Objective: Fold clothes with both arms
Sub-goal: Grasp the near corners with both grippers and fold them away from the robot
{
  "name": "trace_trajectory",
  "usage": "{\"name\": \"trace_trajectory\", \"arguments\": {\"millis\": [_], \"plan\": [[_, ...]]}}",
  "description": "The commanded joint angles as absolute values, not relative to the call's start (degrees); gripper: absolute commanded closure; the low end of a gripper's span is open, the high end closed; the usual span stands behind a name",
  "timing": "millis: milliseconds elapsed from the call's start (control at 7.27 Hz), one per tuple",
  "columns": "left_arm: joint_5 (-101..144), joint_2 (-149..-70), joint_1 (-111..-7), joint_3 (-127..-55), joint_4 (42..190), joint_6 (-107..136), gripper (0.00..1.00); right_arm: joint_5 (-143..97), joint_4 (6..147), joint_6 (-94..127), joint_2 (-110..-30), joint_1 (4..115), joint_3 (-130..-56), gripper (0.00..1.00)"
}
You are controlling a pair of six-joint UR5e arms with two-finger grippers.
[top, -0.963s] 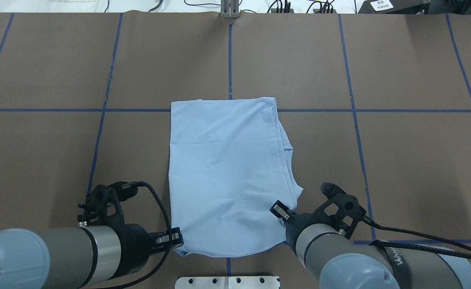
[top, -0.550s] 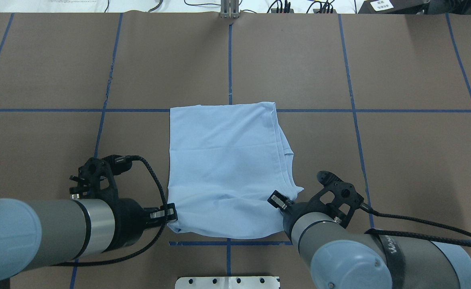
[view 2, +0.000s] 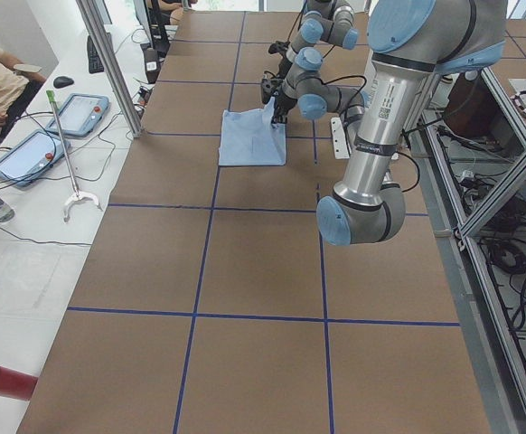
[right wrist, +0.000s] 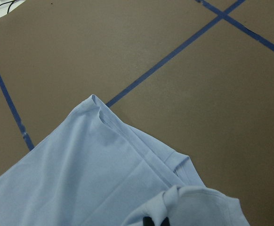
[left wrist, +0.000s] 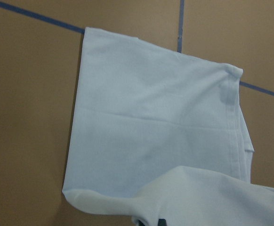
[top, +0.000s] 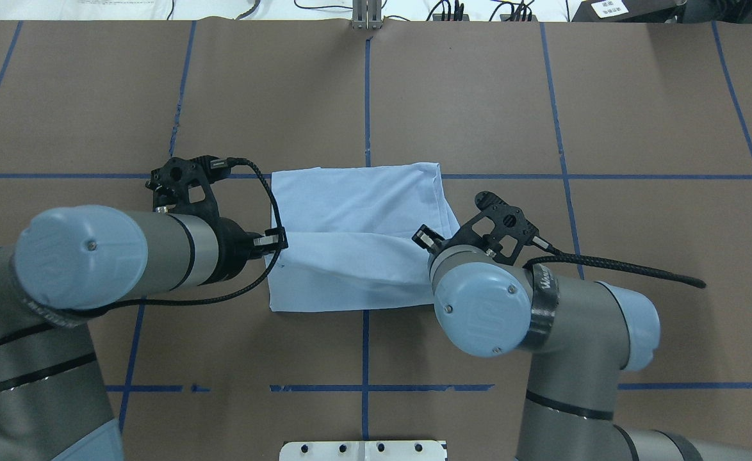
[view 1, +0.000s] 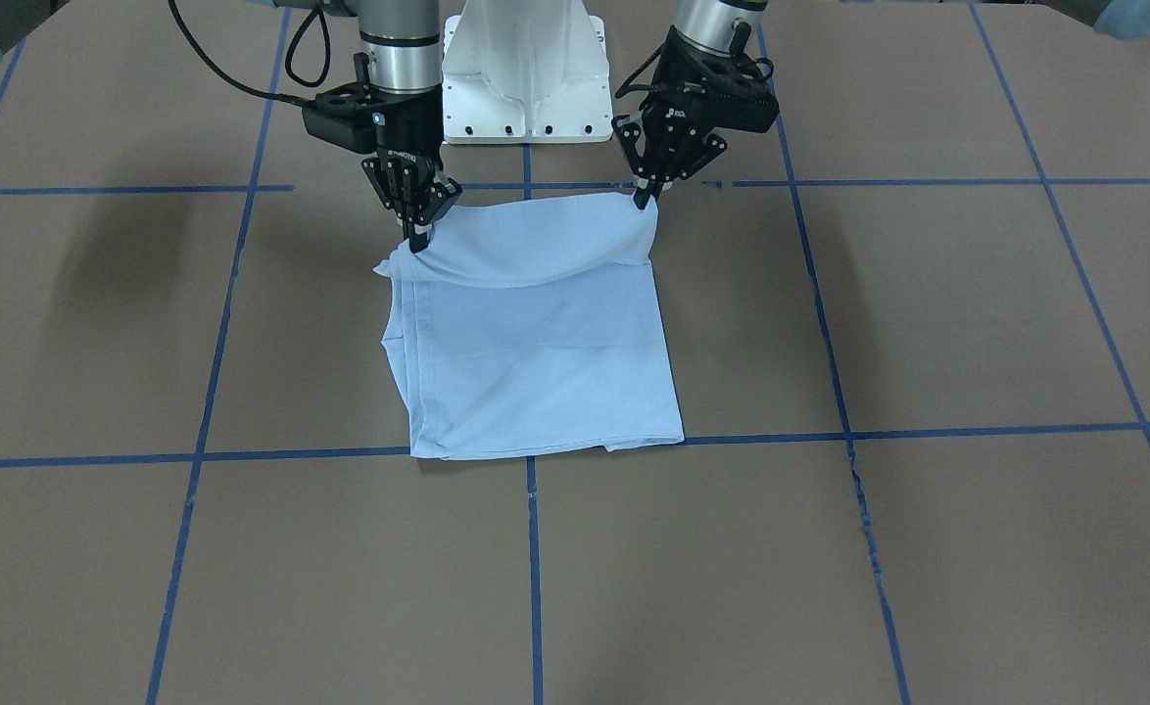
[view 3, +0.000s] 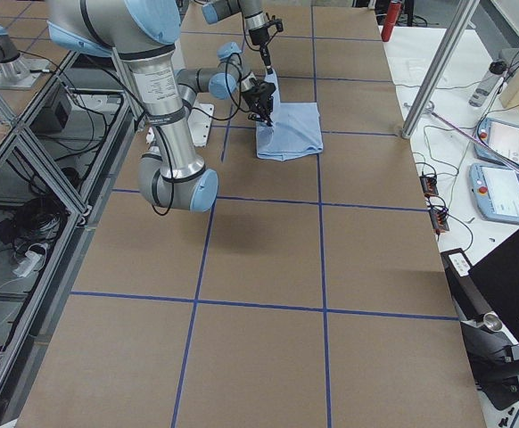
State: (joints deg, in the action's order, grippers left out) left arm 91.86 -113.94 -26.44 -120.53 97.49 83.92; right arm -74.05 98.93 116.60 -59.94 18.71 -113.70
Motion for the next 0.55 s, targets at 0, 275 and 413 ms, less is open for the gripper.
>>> {"name": "trace_trajectory", "arguments": {"millis": [0, 275, 413], "plan": [[91.7, -118.6, -29.6, -111.6, 98.2, 82.1, 1.00, -75.7, 91.4, 113.8, -56.8, 22.7, -103.1, 1.00], [91.6, -120.4, -31.5, -102.9, 104.4, 80.5, 1.00, -76.3, 84.6, 111.7, -54.1, 24.6, -93.6, 1.00], [91.5, -120.8, -32.6, -99.4, 107.5, 79.5, 1.00, -77.3, 82.7, 110.5, -52.7, 25.7, -90.6, 1.00]]}}
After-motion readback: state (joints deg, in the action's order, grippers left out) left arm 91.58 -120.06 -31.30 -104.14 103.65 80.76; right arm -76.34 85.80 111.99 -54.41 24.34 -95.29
